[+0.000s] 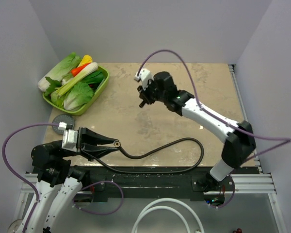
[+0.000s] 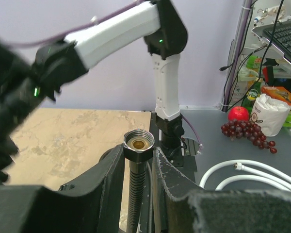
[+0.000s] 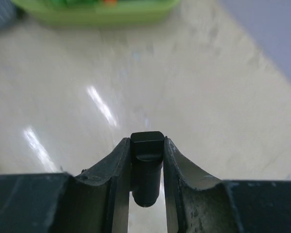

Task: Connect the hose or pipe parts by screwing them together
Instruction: Pick up the adaptor from the center of the board.

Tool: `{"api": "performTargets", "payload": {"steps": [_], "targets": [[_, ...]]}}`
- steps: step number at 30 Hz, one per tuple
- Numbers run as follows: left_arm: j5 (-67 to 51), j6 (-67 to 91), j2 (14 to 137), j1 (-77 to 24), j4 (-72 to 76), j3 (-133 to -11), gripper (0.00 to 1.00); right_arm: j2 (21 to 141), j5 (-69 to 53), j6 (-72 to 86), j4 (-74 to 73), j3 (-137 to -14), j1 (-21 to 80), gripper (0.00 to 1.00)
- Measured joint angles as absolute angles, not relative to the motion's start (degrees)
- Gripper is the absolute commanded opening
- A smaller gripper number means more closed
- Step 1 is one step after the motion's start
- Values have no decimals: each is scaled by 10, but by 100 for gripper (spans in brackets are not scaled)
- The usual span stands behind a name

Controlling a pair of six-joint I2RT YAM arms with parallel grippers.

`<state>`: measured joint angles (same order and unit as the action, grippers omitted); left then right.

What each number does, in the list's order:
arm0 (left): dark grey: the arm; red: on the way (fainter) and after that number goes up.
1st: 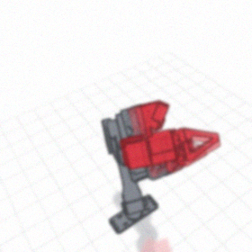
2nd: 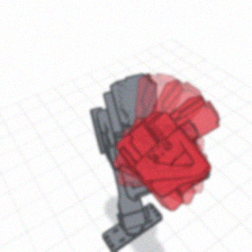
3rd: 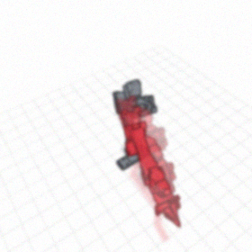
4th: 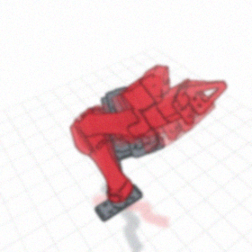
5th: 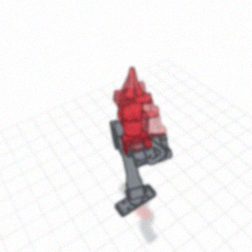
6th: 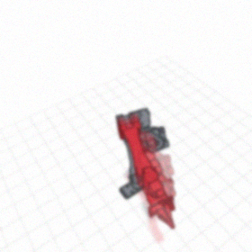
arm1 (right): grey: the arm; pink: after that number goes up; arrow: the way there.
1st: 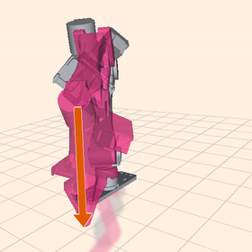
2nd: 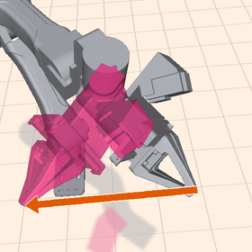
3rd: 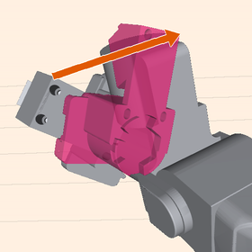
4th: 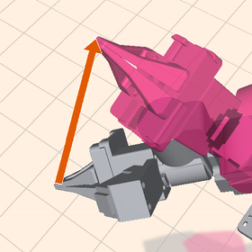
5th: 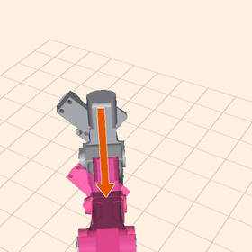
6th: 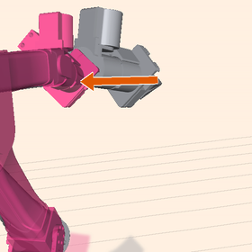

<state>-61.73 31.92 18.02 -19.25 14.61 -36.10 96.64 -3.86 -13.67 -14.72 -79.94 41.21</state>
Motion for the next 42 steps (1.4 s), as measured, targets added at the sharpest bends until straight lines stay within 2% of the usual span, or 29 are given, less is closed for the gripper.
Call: {"api": "performTargets", "payload": {"steps": [6,14,23,30,36,42], "targets": [[-617,322,172,-192,167,-350,0,820,-139,-55,-23,-872,412,0],[-608,330,165,-192,187,-323,0,726,-319,88,135,-828,412,0],[-593,355,206,-192,209,-295,0,746,-472,298,343,-714,414,0],[-587,374,221,-192,246,-292,0,778,-551,434,536,-703,449,0],[-583,405,264,-192,322,-291,0,823,-573,547,690,-704,479,0],[-593,469,302,-192,437,-287,0,905,-572,665,731,-713,488,0]]}}
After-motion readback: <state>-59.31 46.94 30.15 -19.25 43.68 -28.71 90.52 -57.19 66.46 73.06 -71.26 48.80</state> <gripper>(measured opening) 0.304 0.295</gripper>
